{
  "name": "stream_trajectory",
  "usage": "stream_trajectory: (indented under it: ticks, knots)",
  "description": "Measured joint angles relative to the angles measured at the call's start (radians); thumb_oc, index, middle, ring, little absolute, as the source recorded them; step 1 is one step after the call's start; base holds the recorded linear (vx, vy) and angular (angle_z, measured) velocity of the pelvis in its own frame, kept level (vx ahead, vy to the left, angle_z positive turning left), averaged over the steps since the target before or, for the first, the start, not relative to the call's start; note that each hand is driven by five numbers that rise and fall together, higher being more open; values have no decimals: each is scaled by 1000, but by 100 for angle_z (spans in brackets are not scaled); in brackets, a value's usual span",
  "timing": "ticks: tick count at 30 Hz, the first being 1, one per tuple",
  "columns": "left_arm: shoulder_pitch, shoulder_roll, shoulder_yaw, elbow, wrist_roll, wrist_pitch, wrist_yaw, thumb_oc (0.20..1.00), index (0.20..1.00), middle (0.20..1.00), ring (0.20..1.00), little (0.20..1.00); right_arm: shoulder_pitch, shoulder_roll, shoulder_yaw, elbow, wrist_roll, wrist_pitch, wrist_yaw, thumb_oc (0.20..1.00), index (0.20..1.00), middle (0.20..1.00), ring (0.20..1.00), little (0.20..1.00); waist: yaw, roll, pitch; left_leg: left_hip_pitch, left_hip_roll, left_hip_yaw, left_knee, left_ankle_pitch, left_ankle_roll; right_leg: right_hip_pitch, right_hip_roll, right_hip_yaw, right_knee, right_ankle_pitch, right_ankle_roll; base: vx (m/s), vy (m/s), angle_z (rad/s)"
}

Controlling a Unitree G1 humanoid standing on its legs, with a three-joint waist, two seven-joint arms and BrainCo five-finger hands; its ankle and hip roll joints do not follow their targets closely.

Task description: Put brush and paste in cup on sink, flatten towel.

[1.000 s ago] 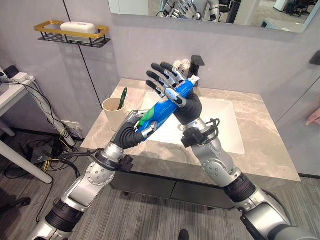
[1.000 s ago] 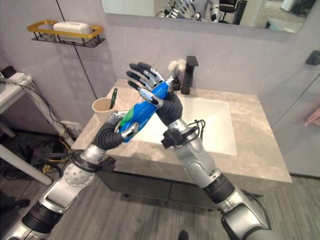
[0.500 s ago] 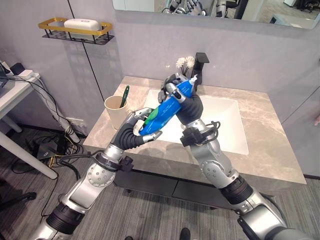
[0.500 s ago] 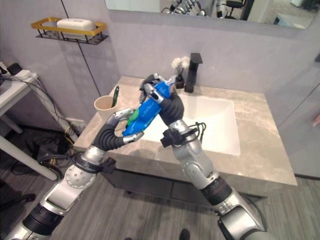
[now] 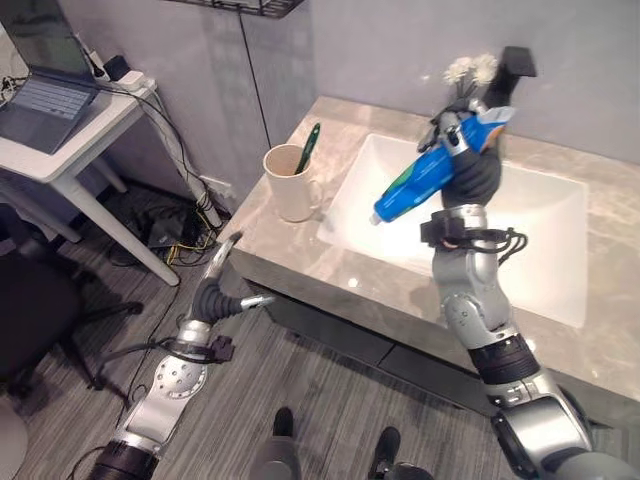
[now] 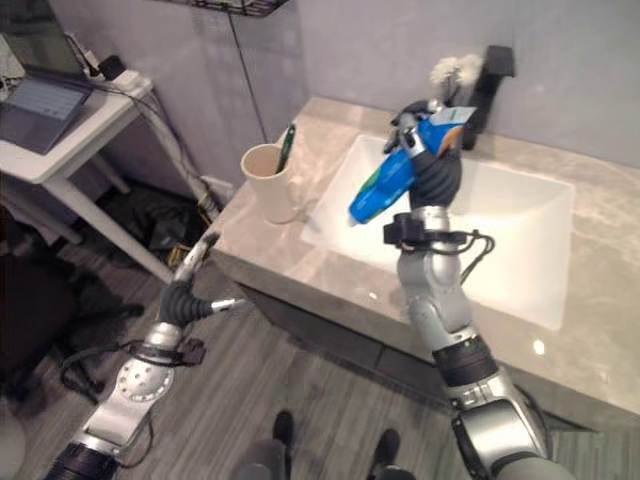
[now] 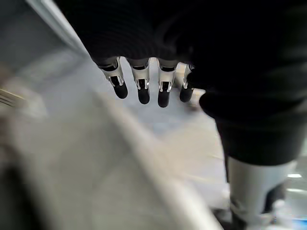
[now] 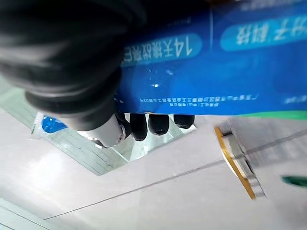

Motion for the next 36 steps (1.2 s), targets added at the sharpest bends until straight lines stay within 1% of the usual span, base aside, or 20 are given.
stream_trajectory:
  ticks: [2, 3, 4, 5, 6, 8, 9, 10, 11, 12, 14, 15, 17, 18, 19, 22, 25, 30, 32, 36]
  knots:
    - [46, 22, 44, 58, 1, 14, 10, 1000, 1000, 1000, 1000, 1000, -8, 1, -10, -3, -17, -6, -15, 200, 200, 200, 200, 200, 17, -37, -2, 19, -27, 11, -15, 6, 14, 2, -16, 35, -3, 0, 0, 208, 160, -8]
    - [52, 27, 55, 95, 3, 12, 12, 1000, 1000, 1000, 1000, 1000, -23, -1, -10, -3, -35, -6, -15, 200, 200, 200, 200, 200, 34, -45, -3, 24, -32, 17, -14, 3, 19, 3, -23, 48, 0, -1, 3, 263, 252, -5]
    - [59, 27, 53, 168, 11, 16, 14, 1000, 1000, 1000, 1000, 1000, -52, 0, -9, -4, -54, -6, -15, 200, 200, 200, 200, 200, 59, -49, -2, 32, -46, 22, -15, -4, 25, 8, -28, 54, 4, 1, 8, 249, 254, -10]
    - [64, 27, 50, 204, 12, 29, 12, 1000, 1000, 1000, 1000, 1000, -70, 2, -5, -5, -55, -6, -15, 200, 200, 200, 200, 200, 74, -49, -2, 42, -43, 28, -15, -6, 26, 12, -30, 61, 4, 0, 8, 175, 185, -10]
    - [78, 26, 45, 244, 23, 33, 8, 1000, 1000, 1000, 1000, 1000, -83, 1, -5, -5, -61, -6, -16, 200, 200, 200, 200, 200, 89, -51, -1, 55, -50, 32, -13, -13, 28, 22, -33, 78, 4, 0, 9, 118, 207, -6]
    - [106, 21, 41, 319, 41, 45, -4, 1000, 1000, 1000, 1000, 1000, -113, 0, -2, -6, -83, -6, -16, 200, 200, 200, 200, 200, 104, -53, -2, 79, -50, 30, -14, -17, 32, 45, -45, 104, 4, -5, 14, 93, 207, 0]
    - [105, 19, 24, 370, 41, 53, -9, 1000, 1000, 1000, 1000, 1000, -136, 0, 1, -7, -93, -6, -15, 200, 200, 200, 200, 200, 112, -54, -3, 87, -55, 31, -15, -17, 33, 54, -51, 112, 3, -12, 23, 39, 121, -2]
    - [105, 18, 7, 407, 46, 55, -13, 1000, 1000, 1000, 1000, 1000, -156, 1, 3, -7, -94, -6, -15, 200, 200, 200, 200, 200, 113, -59, -5, 87, -66, 32, -14, -22, 38, 53, -56, 115, 4, -16, 29, 57, 202, -6]
    - [106, 9, -3, 449, 55, 66, -19, 1000, 1000, 1000, 1000, 1000, -185, 1, 9, -7, -94, -7, -15, 200, 200, 200, 200, 200, 114, -61, -5, 87, -71, 35, -15, -27, 39, 50, -58, 125, 4, -26, 43, 39, 144, -8]
    - [107, 1, -19, 493, 70, 70, -23, 1000, 1000, 1000, 1000, 1000, -201, 1, 9, -6, -94, -7, -16, 200, 200, 200, 200, 200, 112, -66, -6, 84, -73, 37, -14, -34, 41, 45, -59, 130, 5, -24, 45, 43, 174, -13]
    - [99, -27, -30, 589, 81, 80, -27, 1000, 1000, 1000, 1000, 1000, -212, 11, 14, -6, -94, -8, -15, 200, 200, 200, 200, 200, 107, -91, -20, 66, -77, 45, -15, -36, 43, 20, -64, 143, 4, -21, 54, 29, 93, -16]
    - [97, -32, -35, 623, 84, 90, -31, 1000, 1000, 1000, 1000, 1000, -211, 14, 20, -4, -94, -8, -15, 200, 200, 200, 200, 200, 107, -113, -33, 54, -77, 57, -14, -36, 43, 1, -66, 156, 4, -19, 57, 40, 87, -23]
    - [98, -52, -33, 694, 88, 101, -31, 1000, 1000, 1000, 1000, 1000, -212, 14, 31, 2, -93, -7, -15, 200, 200, 200, 200, 200, 101, -140, -47, 52, -85, 64, -14, -38, 45, -7, -73, 162, 4, -14, 56, 37, 75, -15]
    - [100, -60, -33, 714, 88, 114, -31, 1000, 1000, 1000, 1000, 1000, -212, 14, 41, 1, -94, -7, -13, 200, 200, 200, 200, 200, 99, -151, -54, 52, -86, 69, -15, -40, 48, -8, -77, 165, 4, -15, 57, 42, 53, -6]
    - [102, -69, -22, 743, 87, 110, -29, 1000, 1000, 1000, 1000, 1000, -213, 15, 50, 3, -94, -7, -13, 200, 200, 200, 200, 200, 99, -163, -61, 50, -89, 73, -15, -41, 50, -14, -80, 167, 4, -15, 57, 42, 52, -11]
    - [107, -99, -5, 803, 77, 129, -25, 1000, 1000, 1000, 1000, 1000, -216, 20, 81, 4, -94, -4, -11, 200, 200, 200, 200, 200, 99, -191, -80, 51, -100, 87, -14, -46, 57, -21, -90, 180, 4, -11, 61, 41, 31, -9]
    - [111, -114, 13, 822, 69, 135, -22, 1000, 1000, 1000, 1000, 1000, -223, 21, 92, 9, -94, -2, -10, 200, 200, 200, 200, 200, 100, -205, -89, 47, -108, 87, -14, -49, 61, -22, -97, 178, 5, -7, 62, 41, 19, 2]
    - [108, -115, 14, 821, 67, 143, -16, 1000, 1000, 1000, 1000, 1000, -257, 23, 93, 27, -94, 0, -9, 200, 200, 200, 200, 200, 99, -212, -94, 40, -110, 82, -14, -49, 62, -24, -98, 169, 5, -3, 67, 30, 13, 3]
    - [106, -115, 14, 821, 66, 143, -15, 1000, 1000, 1000, 1000, 1000, -257, 23, 94, 27, -94, 4, -8, 200, 200, 200, 200, 200, 98, -221, -100, 25, -110, 78, -14, -49, 62, -38, -98, 166, 5, -1, 69, 18, 10, 7]
    - [106, -129, 13, 815, 66, 145, -15, 1000, 1000, 1000, 1000, 1000, -250, 23, 121, 37, -94, 8, 2, 200, 200, 200, 200, 200, 89, -224, -102, 17, -112, 61, -13, -47, 63, -37, -98, 153, 5, 8, 62, 13, 19, 9]
